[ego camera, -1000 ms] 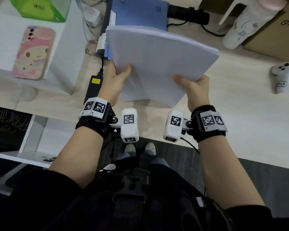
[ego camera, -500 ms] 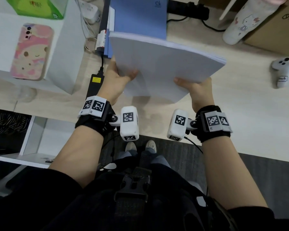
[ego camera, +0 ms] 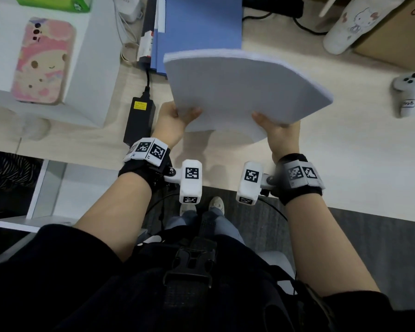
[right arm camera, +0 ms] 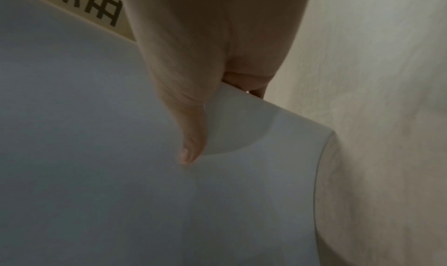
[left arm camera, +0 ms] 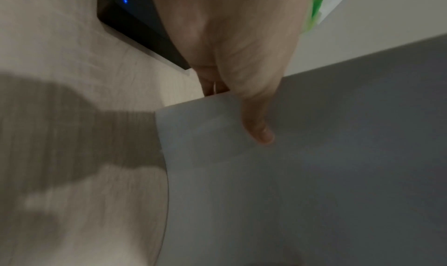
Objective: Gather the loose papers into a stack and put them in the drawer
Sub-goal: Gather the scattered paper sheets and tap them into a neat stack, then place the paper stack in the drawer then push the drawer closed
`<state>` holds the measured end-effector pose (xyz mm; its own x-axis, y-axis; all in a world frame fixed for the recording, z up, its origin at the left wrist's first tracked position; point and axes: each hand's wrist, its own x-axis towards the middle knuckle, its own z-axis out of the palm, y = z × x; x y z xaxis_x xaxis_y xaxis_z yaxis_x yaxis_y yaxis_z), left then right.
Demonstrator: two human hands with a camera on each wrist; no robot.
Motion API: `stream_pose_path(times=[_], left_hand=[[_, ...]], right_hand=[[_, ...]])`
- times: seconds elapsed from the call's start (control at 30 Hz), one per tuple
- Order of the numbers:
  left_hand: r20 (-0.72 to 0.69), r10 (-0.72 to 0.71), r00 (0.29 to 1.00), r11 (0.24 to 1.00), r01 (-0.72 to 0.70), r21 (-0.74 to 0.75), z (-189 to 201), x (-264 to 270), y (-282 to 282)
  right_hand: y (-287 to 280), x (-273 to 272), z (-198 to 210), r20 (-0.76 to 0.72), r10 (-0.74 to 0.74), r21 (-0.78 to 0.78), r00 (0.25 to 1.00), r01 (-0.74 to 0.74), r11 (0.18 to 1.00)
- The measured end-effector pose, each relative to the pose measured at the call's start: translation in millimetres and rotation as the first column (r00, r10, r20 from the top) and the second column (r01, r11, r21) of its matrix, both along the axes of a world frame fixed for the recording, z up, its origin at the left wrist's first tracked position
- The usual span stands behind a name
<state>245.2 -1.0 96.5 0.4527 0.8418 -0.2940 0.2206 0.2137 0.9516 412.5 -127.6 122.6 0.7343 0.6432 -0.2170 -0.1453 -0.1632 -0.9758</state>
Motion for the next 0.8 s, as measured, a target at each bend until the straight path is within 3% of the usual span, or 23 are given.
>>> stream_pose_path(times=[0.17, 0.3, 0.57, 0.8], left_hand=[[0.035, 0.035, 0.999, 0.996, -0.038, 0.077, 10, -9, -10], [0.058, 0.103, 0.993, 0.993, -0.106, 0.045, 12, -22, -25], [-0.216, 0.252, 0.943, 0.968, -0.246, 0.051, -11, -62, -66], [-0.292, 0.386, 0.875, 0.918, -0.396, 0.028, -37, -101, -98]], right_hand=[[-7, -10, -1, -0.067, -0.027, -0.025, 0.997, 0.025, 0.999], [-13, -18, -5, -0.159, 0.000, -0.108, 0.987, -0.017, 0.994], [-25, -42, -21, -0.286, 0.046, -0.265, 0.957, -0.125, 0.956], [-29, -71, -35, -0.285, 0.182, -0.358, 0.941, -0.281, 0.890]])
